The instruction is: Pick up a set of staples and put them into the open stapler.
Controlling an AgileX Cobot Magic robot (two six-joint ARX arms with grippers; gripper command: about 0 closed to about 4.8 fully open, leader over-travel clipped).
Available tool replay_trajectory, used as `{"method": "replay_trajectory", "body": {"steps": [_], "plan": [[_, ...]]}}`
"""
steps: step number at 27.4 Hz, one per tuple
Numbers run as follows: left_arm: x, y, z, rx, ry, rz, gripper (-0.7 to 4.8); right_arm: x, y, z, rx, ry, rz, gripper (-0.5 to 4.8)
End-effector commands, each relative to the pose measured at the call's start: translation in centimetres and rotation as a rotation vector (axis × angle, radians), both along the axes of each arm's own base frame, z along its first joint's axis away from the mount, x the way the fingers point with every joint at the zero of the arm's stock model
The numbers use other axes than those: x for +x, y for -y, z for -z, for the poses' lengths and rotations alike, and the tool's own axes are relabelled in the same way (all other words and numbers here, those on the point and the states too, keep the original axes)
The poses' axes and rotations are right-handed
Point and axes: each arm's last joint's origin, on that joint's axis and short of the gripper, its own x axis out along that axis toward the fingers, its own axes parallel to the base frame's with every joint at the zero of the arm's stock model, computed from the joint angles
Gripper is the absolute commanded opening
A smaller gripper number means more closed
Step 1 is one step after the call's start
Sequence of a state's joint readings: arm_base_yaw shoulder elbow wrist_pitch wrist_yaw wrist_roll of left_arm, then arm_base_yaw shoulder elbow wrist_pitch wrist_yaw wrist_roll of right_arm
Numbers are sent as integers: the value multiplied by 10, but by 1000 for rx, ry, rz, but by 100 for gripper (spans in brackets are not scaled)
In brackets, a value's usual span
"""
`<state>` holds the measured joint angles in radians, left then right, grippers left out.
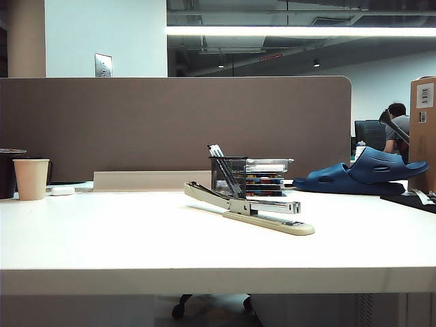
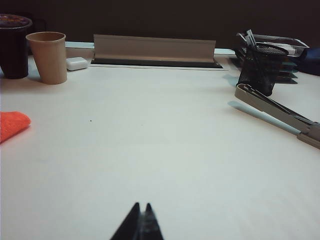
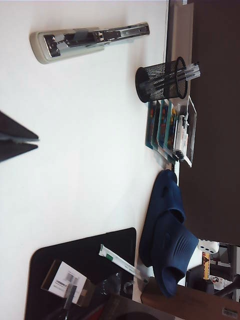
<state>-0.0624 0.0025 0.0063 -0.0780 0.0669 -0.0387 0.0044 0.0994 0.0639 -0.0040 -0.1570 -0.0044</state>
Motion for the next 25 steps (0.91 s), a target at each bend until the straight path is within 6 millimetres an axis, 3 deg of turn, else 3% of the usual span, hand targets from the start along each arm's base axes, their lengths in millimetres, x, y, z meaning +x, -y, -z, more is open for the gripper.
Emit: {"method": "replay_trajectory", "body": {"steps": [1,6,25], "plan": [[0,0,-3,0,28,-5,-6,-1,0,4,4,19,2,-6],[0,0,-6,1,61,-5,-6,-1,0,15,4,25,4,-6],[0,0,-6,-1,54,-4,-6,-1,0,14,3,27,4,-6]]}}
